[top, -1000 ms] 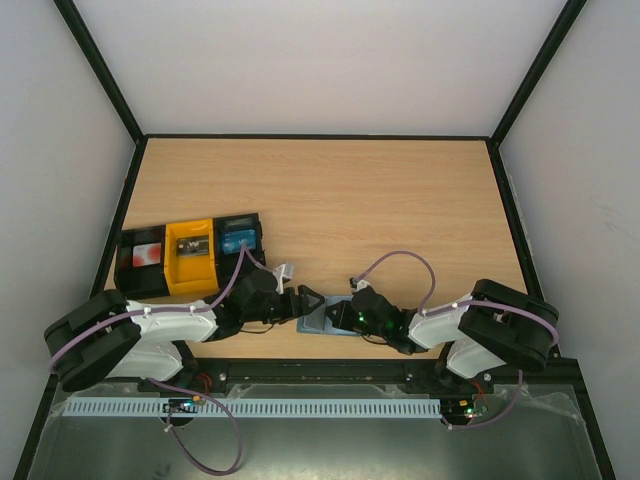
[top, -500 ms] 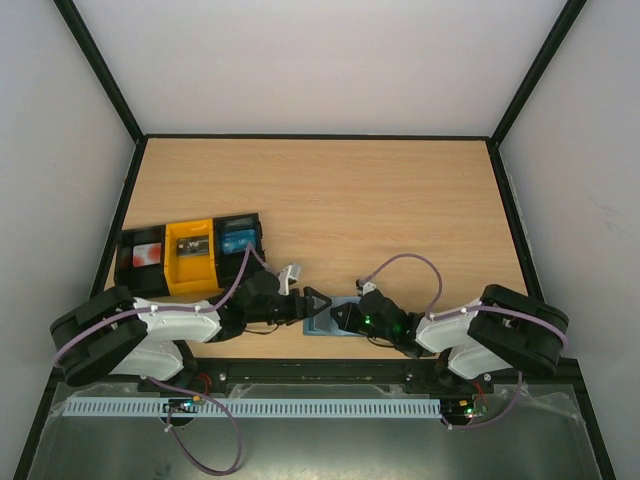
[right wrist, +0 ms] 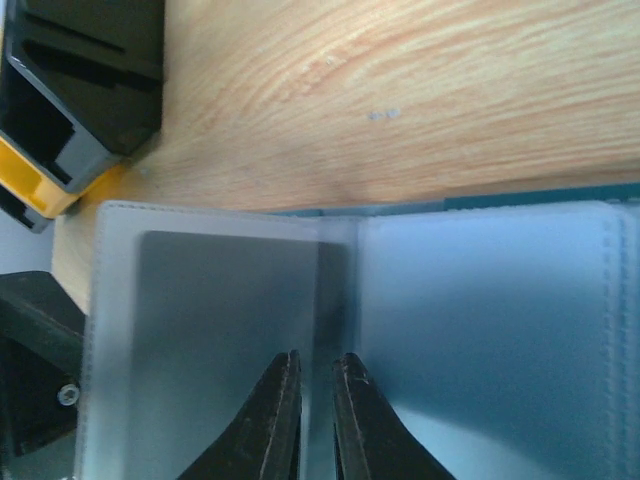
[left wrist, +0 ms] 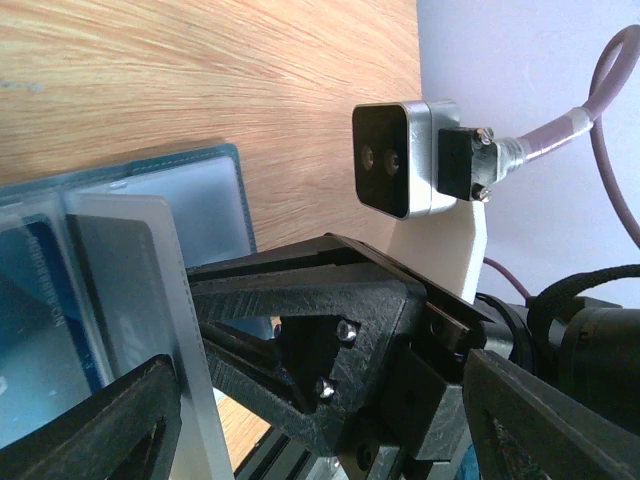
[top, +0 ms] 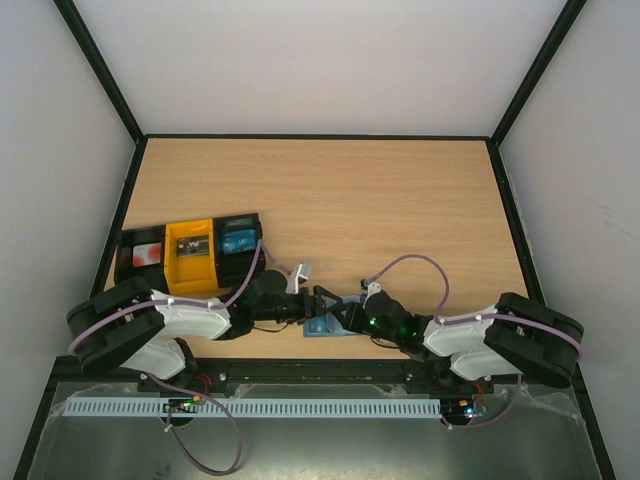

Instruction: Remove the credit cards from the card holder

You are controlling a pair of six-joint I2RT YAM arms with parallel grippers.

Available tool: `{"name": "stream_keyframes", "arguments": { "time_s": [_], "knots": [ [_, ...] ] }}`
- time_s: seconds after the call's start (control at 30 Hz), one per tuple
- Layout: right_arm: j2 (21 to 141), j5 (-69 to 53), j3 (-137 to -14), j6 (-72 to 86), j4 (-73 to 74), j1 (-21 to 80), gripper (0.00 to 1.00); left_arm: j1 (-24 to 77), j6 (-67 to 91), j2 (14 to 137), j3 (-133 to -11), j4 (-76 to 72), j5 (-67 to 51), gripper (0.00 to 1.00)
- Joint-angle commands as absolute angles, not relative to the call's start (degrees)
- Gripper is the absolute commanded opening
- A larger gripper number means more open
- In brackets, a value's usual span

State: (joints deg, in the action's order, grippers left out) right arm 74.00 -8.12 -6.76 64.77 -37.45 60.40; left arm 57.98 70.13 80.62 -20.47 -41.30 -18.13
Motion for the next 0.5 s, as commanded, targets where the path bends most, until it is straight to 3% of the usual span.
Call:
{"name": "stream_keyframes", "arguments": {
  "time_s": [0.0,0.17,0.47],
  "knots": [
    [70.24,-4.65,-5.10,65.21,-35.25,60.60,0.12,58.58,70.30,81.93,-22.48,-44.55,-18.59,0.78],
    [63.24,-0.50,-4.32,65.71,-27.83,60.56,0.14,58.95,70.08,83.75,-24.20,-45.06,-19.26,0.78],
    [38.58,9.78,-3.91,67.26,-8.24,60.61,0.19,59.05,69.66,86.84,-25.40,-46.17,-19.50,0.78]
  ]
}}
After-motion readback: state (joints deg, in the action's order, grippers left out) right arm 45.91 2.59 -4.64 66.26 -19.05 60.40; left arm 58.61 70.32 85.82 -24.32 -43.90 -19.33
